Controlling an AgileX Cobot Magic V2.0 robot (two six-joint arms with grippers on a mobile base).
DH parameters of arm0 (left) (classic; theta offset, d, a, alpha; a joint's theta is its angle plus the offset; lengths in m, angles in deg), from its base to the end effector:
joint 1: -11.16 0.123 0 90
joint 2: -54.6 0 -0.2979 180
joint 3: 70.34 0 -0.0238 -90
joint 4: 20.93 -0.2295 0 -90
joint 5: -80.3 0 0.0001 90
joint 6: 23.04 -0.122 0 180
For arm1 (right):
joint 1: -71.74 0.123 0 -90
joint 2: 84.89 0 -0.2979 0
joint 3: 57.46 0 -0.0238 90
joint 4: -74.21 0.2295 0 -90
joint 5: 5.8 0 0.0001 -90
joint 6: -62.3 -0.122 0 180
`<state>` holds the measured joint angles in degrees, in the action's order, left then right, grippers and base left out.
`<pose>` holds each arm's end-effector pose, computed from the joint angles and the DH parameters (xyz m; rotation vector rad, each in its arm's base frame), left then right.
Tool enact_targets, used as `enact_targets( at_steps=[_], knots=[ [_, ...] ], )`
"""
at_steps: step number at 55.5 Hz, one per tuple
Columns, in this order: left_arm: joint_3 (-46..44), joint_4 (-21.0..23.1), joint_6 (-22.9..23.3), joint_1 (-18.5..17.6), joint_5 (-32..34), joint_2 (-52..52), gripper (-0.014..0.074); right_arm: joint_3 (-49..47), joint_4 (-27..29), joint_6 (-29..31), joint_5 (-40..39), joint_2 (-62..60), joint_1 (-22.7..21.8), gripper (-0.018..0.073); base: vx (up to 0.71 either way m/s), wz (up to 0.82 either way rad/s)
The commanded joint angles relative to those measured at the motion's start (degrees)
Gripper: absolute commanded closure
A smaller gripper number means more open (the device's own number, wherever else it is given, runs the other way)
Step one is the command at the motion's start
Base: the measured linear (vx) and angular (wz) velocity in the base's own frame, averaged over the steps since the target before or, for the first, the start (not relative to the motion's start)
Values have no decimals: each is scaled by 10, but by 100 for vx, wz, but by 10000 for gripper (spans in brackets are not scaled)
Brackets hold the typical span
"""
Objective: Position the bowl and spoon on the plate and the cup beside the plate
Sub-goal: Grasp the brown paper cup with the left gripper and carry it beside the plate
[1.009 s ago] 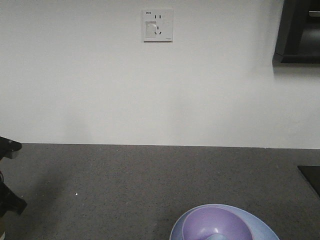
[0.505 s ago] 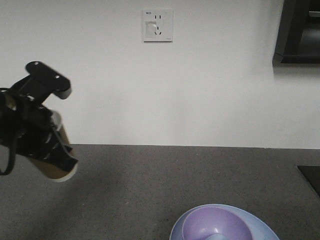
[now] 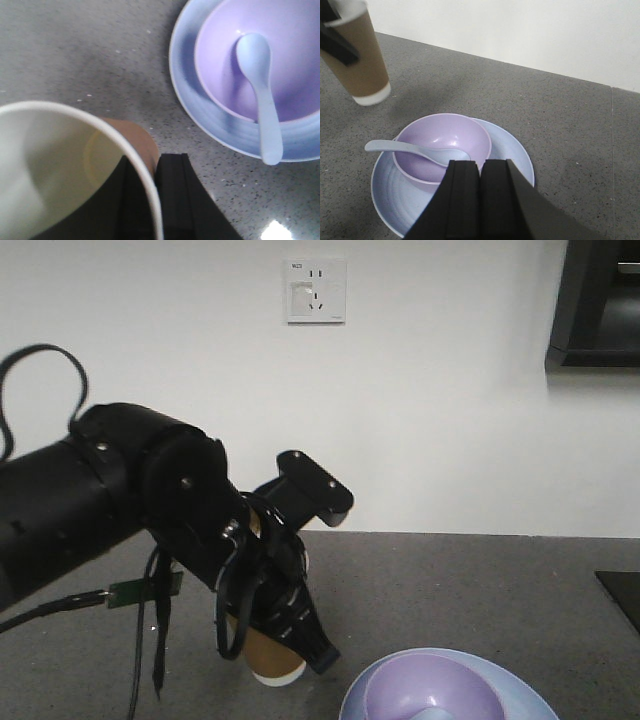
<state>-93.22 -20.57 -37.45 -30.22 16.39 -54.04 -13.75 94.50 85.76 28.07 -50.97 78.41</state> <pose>0.2876 -0.2543 0.3406 1.2257 2.3189 -0.1739 0.0811 0.0333 0.3210 -0.3473 1.8827 0.1895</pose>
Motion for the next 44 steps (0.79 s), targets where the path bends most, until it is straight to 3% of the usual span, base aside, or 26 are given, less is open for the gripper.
enact_targets(
  at_steps=[1, 26, 36, 44],
  knots=[
    [-21, 8, 6, -11, 23, 9, 600, -17, 6, 3, -48, 2, 0, 568, 0, 0],
    [-21, 22, 16, -13, 18, -35, 570, -17, -7, 4, -58, 2, 16, 568, 0, 0],
    [-21, 22, 16, -13, 14, -46, 456, -17, -7, 4, -58, 2, 16, 568, 0, 0],
    [-21, 22, 16, -13, 13, -46, 289, -17, -7, 4, -58, 2, 16, 568, 0, 0]
  ],
)
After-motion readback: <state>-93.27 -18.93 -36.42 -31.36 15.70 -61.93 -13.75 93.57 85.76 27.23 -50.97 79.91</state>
